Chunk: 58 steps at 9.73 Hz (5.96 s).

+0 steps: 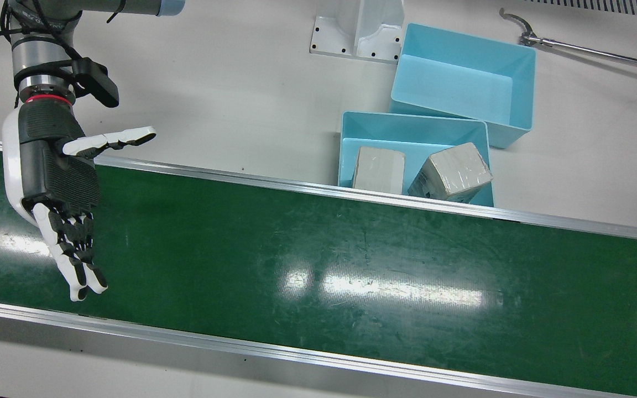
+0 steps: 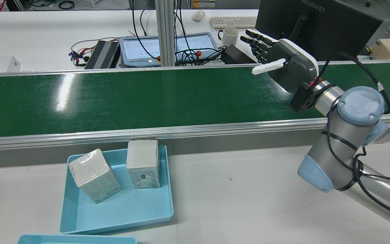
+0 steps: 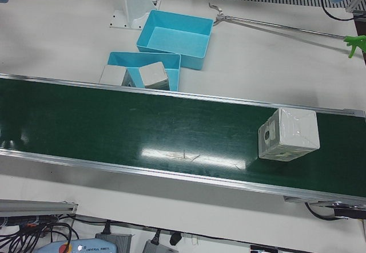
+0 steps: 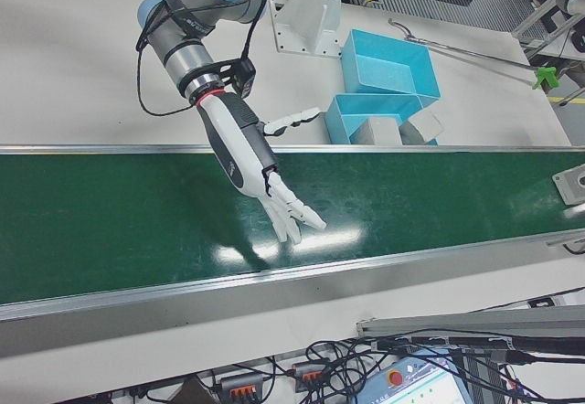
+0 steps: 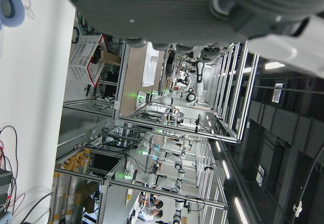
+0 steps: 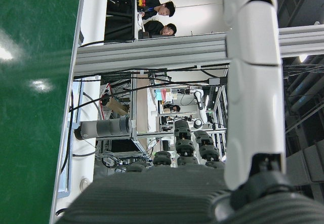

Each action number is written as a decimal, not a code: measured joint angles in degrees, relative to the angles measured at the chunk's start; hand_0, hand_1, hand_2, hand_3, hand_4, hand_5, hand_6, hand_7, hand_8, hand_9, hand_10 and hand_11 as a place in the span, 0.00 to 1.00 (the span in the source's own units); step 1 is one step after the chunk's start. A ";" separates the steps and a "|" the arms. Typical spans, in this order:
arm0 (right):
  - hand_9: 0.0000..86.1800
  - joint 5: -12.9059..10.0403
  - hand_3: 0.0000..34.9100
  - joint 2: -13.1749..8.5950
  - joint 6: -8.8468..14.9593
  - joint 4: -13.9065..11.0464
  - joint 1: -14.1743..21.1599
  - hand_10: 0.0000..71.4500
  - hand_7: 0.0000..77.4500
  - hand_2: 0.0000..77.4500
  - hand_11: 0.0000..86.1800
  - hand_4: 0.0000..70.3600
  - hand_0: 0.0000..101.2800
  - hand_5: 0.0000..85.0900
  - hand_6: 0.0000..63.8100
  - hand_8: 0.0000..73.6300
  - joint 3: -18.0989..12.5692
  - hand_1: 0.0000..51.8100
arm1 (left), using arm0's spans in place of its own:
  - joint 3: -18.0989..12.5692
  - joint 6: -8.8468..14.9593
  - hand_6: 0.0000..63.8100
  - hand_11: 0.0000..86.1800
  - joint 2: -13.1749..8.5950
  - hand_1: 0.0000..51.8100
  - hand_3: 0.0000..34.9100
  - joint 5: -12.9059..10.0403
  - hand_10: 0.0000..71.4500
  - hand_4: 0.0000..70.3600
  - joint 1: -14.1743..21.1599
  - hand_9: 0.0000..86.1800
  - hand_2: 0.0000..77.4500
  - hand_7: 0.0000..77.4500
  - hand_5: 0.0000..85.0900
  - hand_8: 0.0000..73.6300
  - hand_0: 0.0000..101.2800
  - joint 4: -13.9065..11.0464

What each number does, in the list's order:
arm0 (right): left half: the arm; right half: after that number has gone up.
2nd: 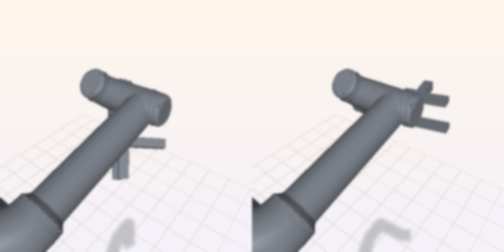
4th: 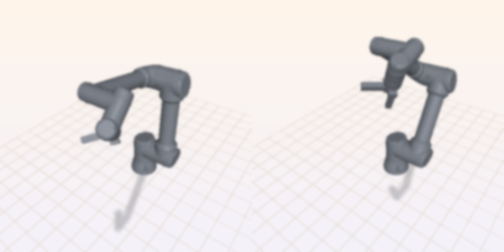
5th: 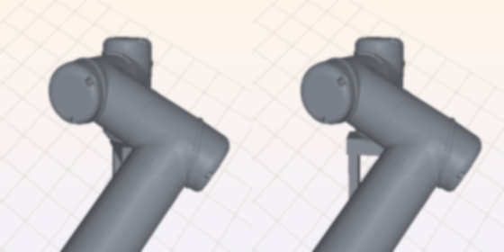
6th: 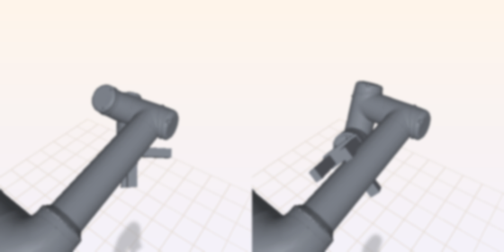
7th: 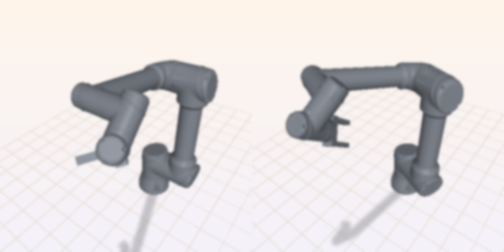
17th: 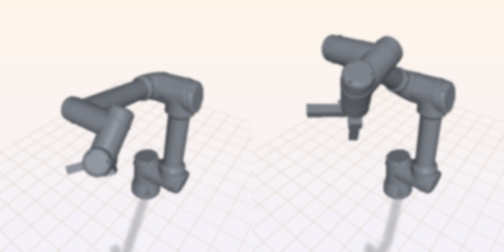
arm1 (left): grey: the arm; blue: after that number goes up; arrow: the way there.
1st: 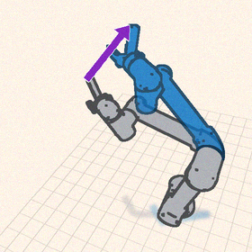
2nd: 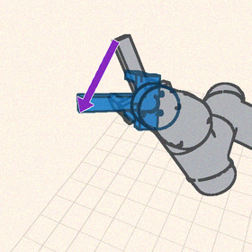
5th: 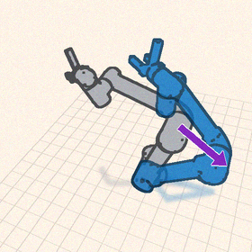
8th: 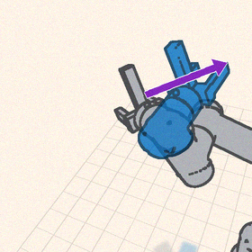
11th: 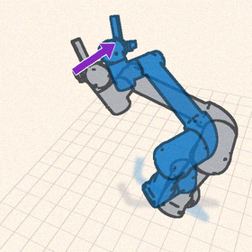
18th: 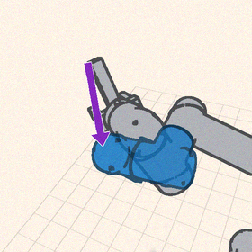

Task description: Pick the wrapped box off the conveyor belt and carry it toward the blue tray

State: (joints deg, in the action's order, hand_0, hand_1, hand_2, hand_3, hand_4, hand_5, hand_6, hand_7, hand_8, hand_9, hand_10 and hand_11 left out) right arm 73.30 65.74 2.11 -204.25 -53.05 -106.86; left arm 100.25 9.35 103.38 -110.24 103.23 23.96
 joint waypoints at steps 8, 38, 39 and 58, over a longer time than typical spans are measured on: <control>0.03 -0.09 0.00 -0.25 0.10 -0.01 0.10 0.00 0.15 0.08 0.01 0.12 0.49 0.09 0.07 0.04 -0.05 0.28 | 0.00 0.00 0.01 0.01 0.00 0.00 0.00 0.00 0.01 0.00 0.00 0.01 0.01 0.01 0.01 0.01 0.00 0.00; 0.03 -0.64 0.00 -0.85 0.16 0.11 2.09 0.00 0.18 0.06 0.01 0.15 0.47 0.09 0.09 0.05 0.56 0.23 | 0.00 0.00 0.01 0.01 0.00 0.00 0.00 0.00 0.01 0.00 0.00 0.01 0.01 0.01 0.01 0.01 0.00 0.00; 0.04 -0.64 0.00 -0.92 0.26 0.11 2.21 0.00 0.18 0.04 0.01 0.15 0.46 0.09 0.09 0.04 0.55 0.21 | 0.00 0.00 0.01 0.01 0.00 0.00 0.00 0.00 0.01 0.00 0.00 0.01 0.01 0.01 0.01 0.01 0.00 0.00; 0.04 -0.70 0.00 -0.82 0.64 0.25 3.13 0.00 0.17 0.06 0.01 0.10 0.46 0.09 0.07 0.00 0.71 0.20 | 0.00 0.00 0.01 0.01 0.00 0.00 0.00 0.00 0.01 0.00 0.00 0.01 0.01 0.01 0.01 0.01 0.00 0.00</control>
State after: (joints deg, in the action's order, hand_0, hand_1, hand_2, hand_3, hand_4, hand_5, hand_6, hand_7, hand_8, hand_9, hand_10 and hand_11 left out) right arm 72.60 64.92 2.74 -204.01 -49.92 -106.15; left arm 100.25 9.35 103.38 -110.24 103.23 23.96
